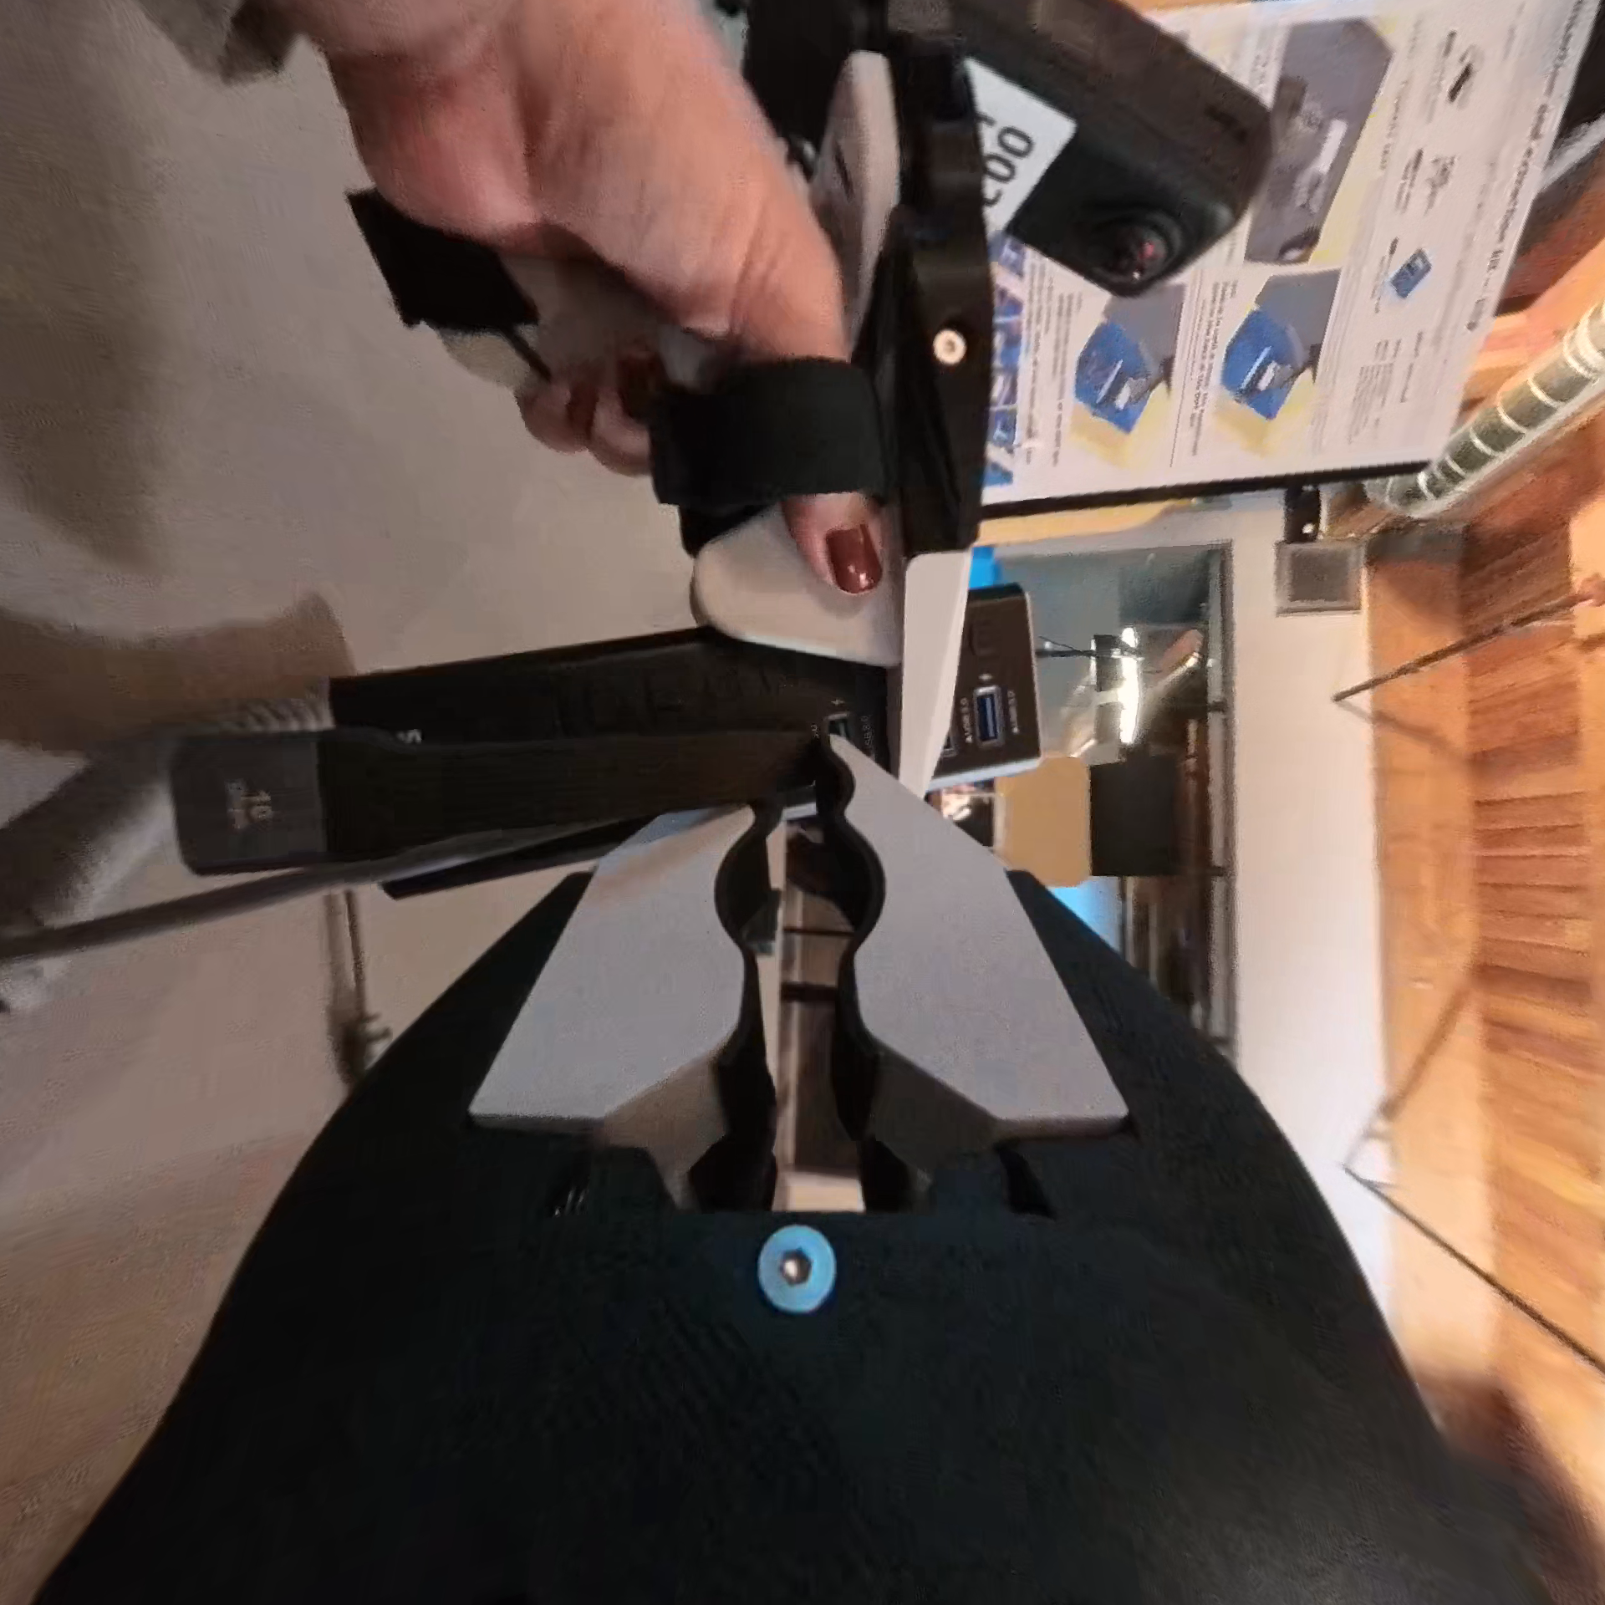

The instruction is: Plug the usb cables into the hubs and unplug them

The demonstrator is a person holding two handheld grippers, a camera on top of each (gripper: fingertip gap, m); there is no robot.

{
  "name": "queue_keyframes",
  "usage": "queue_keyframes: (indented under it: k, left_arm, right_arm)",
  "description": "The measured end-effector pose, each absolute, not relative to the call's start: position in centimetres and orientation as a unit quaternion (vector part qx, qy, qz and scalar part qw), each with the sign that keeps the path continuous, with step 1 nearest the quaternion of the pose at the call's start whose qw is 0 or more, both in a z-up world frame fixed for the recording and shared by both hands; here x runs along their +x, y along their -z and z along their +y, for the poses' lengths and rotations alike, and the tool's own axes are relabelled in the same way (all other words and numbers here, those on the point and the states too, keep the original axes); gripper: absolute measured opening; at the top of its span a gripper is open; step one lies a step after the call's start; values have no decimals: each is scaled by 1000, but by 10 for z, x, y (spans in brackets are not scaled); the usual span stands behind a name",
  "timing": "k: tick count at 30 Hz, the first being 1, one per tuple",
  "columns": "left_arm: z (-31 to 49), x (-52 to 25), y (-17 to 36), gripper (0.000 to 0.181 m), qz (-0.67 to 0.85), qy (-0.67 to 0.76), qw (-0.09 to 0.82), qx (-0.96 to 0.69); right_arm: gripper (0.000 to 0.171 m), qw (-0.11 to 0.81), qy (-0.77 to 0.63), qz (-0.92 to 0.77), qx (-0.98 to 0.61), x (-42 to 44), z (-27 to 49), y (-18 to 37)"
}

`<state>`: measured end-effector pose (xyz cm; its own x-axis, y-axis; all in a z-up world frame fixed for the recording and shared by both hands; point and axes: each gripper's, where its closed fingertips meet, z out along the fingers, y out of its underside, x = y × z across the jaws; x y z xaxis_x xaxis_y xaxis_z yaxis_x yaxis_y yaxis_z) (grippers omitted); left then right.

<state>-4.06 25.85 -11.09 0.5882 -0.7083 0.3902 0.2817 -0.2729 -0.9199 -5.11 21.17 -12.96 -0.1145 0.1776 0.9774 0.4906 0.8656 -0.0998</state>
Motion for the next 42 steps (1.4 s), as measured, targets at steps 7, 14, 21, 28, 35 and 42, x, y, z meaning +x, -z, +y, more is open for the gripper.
queue_keyframes:
  k: [7, 14, 21, 28, 35, 42]
  left_arm:
    - [250, -39, 112, 26, 155, 453, 571, -667]
    - [254, -39, 124, 26, 151, 446, 561, -680]
    - [262, -36, 132, 26, 157, 420, 546, -707]
    - [275, -63, 130, 25, 99, 414, 575, -699]
    - [272, -62, 119, 25, 124, 459, 588, -654]
    - [277, -70, 136, 25, 103, 493, 578, -642]
  right_arm:
    - [4, 625, 22, -739, -252, -45, 206, 126]
    - [4, 607, 130, -754, -214, -50, 206, 140]
    - [4, 604, 135, -754, -222, -46, 213, 141]
    - [5, 660, 42, -694, -285, -12, 222, 76]
    - [5, 633, 73, -645, -423, 76, 282, 43]
    - [5, 340, 193, -659, -643, 212, 343, 116]
